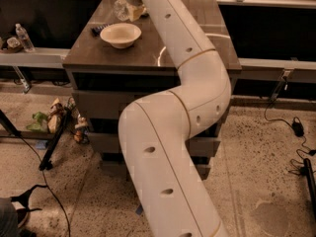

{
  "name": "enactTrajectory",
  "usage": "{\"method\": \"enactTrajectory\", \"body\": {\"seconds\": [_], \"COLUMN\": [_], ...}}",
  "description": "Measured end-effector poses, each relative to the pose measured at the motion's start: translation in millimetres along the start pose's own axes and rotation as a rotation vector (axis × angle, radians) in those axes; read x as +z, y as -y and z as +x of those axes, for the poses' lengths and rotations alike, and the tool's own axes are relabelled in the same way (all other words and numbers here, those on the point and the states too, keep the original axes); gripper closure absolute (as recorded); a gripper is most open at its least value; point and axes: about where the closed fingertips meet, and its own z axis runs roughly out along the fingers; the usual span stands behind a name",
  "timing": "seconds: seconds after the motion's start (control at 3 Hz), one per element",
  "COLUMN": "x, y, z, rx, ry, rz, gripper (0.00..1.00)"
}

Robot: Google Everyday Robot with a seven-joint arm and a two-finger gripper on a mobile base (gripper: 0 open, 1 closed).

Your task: Place water bottle into paper bowl

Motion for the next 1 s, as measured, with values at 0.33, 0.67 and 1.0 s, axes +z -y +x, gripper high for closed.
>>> {"method": "enactTrajectory", "body": {"seconds": [0.33,0.67,1.0], "x": [3,4,3], "y": [22,34,18], "z": [-14,-28,-35], "rx": [0.049,0.064,0.082], "ry": [0.000,0.002,0.020], "rz": [0.053,0.076,0.029], "gripper": [1.00,1.00,1.00]}}
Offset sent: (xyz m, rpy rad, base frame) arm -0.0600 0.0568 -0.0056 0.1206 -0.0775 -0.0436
